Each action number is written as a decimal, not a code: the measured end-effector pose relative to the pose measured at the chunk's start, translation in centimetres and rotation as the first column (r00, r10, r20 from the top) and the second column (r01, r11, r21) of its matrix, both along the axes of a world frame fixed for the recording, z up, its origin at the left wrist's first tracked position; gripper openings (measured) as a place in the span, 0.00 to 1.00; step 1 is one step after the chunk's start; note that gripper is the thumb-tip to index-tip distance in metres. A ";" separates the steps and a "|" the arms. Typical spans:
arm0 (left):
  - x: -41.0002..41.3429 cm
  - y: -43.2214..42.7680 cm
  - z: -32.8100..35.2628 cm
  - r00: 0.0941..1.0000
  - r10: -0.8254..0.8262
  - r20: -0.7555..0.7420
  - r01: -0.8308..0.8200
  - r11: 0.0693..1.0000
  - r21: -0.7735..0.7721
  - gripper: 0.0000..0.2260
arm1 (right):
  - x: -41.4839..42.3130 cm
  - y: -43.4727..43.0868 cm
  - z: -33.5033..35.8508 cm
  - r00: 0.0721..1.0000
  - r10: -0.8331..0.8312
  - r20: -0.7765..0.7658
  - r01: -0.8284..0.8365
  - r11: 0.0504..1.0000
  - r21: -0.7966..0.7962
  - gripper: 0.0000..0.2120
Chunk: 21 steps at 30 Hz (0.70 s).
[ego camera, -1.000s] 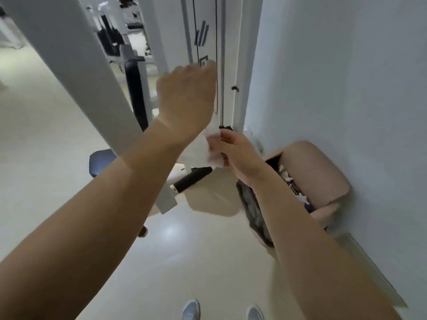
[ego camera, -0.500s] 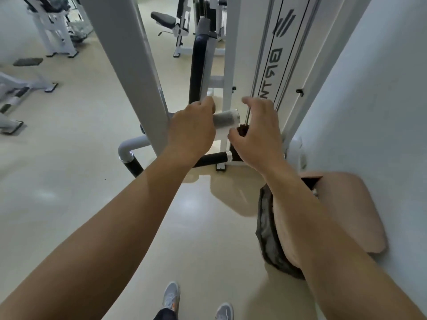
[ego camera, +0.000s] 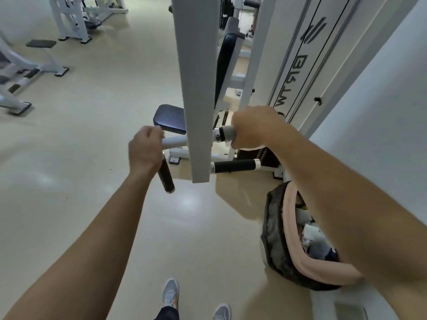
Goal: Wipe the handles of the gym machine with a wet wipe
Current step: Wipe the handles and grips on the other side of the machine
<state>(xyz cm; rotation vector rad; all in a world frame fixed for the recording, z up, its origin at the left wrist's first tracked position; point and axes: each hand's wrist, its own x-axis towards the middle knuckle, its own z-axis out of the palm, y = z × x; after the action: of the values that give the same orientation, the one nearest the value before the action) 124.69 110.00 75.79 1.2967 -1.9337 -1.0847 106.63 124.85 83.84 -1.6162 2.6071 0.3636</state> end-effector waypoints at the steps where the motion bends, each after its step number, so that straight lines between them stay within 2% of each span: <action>1: -0.3 0.0 -0.4 0.999 -0.048 -0.003 0.048 0.998 0.032 0.11 | 0.2 -0.5 0.4 0.997 -0.019 0.079 0.015 0.999 0.050 0.12; 3: -0.5 0.4 -0.6 0.994 -0.024 -0.109 0.038 0.992 0.123 0.15 | 0.7 -1.1 0.8 0.988 -0.034 0.150 0.018 0.994 0.108 0.11; 4: -0.6 0.4 -0.8 0.990 0.001 -0.143 0.018 0.990 0.137 0.16 | 0.9 -1.3 0.7 0.991 -0.027 0.132 0.013 0.994 0.108 0.11; 5: -0.6 0.5 -0.9 0.988 0.014 -0.153 0.006 0.991 0.131 0.15 | 1.0 -1.4 0.3 0.997 -0.011 0.078 0.005 0.997 0.080 0.11; 7: -0.7 0.3 -0.9 0.988 0.002 -0.152 0.014 0.995 0.104 0.13 | 1.1 -0.8 -1.2 0.989 0.050 -0.139 -0.058 0.997 -0.055 0.13; 9: -0.9 -0.2 -1.1 0.991 -0.004 -0.131 0.016 0.996 0.085 0.14 | 1.1 0.3 -3.2 0.928 0.055 -0.368 -0.143 0.966 -0.216 0.11; 11: -1.2 -0.4 -1.4 0.993 -0.014 -0.116 0.023 0.997 0.077 0.16 | 0.5 1.1 -4.4 0.868 0.009 -0.496 -0.184 0.935 -0.304 0.09; 12: -1.3 -0.5 -1.6 0.994 -0.015 -0.112 0.023 0.997 0.069 0.18 | 0.0 1.3 -4.6 0.860 0.017 -0.511 -0.202 0.930 -0.308 0.09; 15: -1.7 -0.4 -1.6 0.994 -0.028 -0.105 0.035 0.998 0.058 0.16 | -1.2 1.4 -3.1 0.927 0.096 -0.361 -0.190 0.953 -0.235 0.11; 18: -1.8 -0.5 -1.6 0.994 -0.034 -0.103 0.039 0.998 0.050 0.14 | -1.8 1.0 -0.5 0.987 -0.012 -0.159 0.004 0.999 -0.052 0.12; 21: -1.6 -0.8 -1.6 0.995 -0.034 -0.097 0.039 0.998 0.046 0.15 | -2.3 0.8 0.6 0.988 -0.129 -0.086 0.135 0.989 0.067 0.14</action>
<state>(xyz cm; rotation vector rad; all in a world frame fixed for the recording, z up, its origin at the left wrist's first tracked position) 123.07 109.16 74.17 1.2158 -1.8779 -1.1958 104.33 125.69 84.39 -1.4271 2.7076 0.5204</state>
